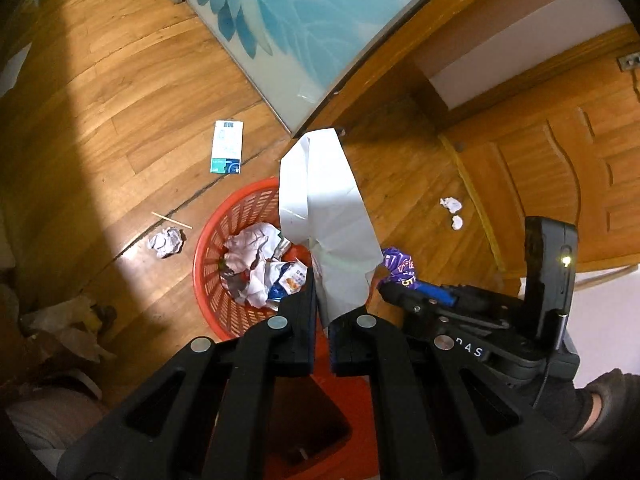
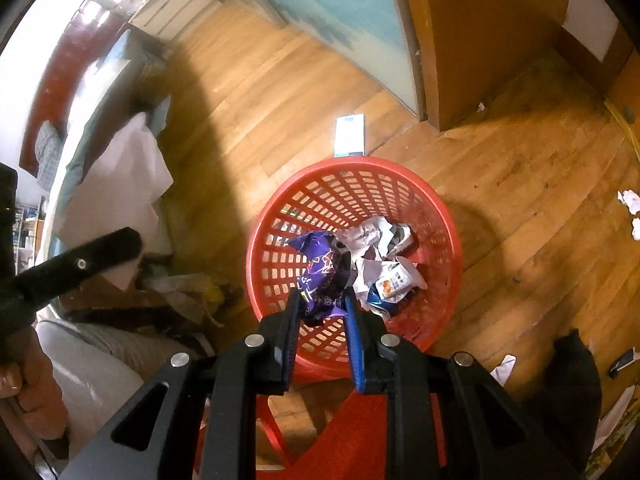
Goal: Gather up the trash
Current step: 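Carry both items to the red wastebasket and open both tools over it, then move both open tools back over the bed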
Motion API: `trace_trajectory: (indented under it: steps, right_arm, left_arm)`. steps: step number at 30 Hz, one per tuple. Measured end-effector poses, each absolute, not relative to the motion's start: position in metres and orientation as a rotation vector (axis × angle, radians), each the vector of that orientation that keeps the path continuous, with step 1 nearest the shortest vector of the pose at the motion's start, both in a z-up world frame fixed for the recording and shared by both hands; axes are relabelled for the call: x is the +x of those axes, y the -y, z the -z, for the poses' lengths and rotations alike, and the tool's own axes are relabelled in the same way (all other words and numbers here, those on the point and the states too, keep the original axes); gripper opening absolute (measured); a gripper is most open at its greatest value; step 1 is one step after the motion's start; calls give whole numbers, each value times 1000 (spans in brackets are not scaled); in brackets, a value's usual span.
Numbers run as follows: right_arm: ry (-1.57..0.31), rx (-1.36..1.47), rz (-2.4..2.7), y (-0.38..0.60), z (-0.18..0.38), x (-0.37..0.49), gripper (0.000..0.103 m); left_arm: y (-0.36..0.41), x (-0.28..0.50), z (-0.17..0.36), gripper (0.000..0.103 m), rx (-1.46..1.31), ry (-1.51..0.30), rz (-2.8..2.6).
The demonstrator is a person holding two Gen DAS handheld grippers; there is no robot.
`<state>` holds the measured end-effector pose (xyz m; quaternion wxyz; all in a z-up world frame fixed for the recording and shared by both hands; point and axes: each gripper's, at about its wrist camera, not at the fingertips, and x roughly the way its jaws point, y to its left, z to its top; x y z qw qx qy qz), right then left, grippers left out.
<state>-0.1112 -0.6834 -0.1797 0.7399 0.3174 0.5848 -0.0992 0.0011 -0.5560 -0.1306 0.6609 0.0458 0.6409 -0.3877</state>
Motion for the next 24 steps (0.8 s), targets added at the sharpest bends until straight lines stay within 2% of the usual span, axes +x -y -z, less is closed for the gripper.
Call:
trace_trajectory:
  steps: [10, 13, 15, 16, 17, 18, 24]
  right_arm:
    - [-1277, 689, 221, 682, 180, -110, 23]
    - [-1283, 692, 243, 683, 180, -110, 28]
    - [-1284, 701, 251, 681, 179, -110, 31]
    - [-1282, 702, 253, 682, 179, -110, 34]
    - [-1278, 703, 260, 682, 177, -110, 40]
    - [-1278, 702, 262, 682, 177, -110, 44]
    - [-1270, 697, 276, 683, 173, -106, 51]
  left_arm:
    - [557, -4, 122, 4, 115, -1433, 879]
    - [559, -3, 121, 6, 142, -1420, 862]
    - [560, -4, 120, 20, 174, -1400, 846]
    - [560, -4, 118, 41, 185, -1388, 837]
    - [560, -4, 116, 57, 186, -1377, 836]
    - [560, -4, 114, 59, 185, -1368, 837]
    - [556, -3, 109, 59, 186, -1341, 830]
